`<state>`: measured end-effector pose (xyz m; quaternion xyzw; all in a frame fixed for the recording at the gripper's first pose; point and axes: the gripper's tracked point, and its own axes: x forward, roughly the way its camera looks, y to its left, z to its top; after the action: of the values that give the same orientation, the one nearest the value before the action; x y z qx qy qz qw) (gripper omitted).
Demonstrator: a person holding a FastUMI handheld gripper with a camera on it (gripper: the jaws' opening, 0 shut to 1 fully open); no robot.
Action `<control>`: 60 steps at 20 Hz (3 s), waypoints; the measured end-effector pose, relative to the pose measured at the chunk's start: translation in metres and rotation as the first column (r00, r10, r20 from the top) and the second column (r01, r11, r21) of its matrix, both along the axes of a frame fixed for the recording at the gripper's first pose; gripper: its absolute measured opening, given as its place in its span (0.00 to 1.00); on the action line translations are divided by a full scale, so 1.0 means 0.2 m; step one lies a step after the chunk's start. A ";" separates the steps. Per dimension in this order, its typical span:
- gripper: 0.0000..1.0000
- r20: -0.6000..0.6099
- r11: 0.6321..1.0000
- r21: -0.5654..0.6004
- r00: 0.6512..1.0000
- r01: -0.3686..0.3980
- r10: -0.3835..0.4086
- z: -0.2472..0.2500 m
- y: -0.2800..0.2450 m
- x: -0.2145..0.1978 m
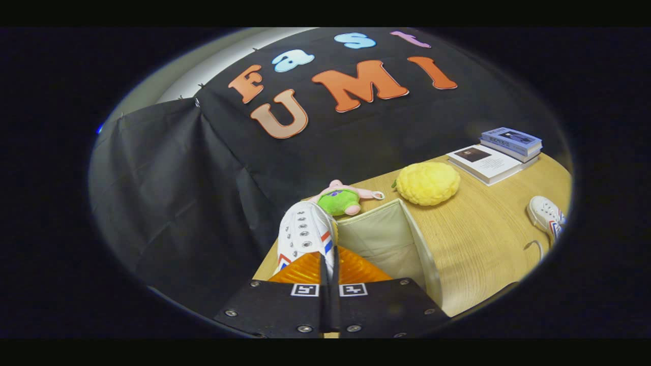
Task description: Open the storage box then place both shoes into the box .Put the left shoe in first, then the right shoe, with the right side of both shoes facing outward in a uniform manner.
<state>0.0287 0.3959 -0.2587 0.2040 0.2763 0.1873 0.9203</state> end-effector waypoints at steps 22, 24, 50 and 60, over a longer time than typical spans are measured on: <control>0.99 0.207 0.967 -0.221 0.975 0.128 -0.081 0.23 -0.62 0.03; 0.99 0.215 0.962 -0.228 0.971 0.153 -0.103 0.23 -0.78 0.05; 0.94 0.016 0.878 -0.413 0.966 0.242 -0.258 -0.56 -2.18 0.02; 0.68 -0.087 0.902 -0.398 0.972 0.168 -0.219 -0.79 -2.18 -0.02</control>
<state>0.0241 -0.0406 -0.4174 0.0558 0.3456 0.0227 0.9364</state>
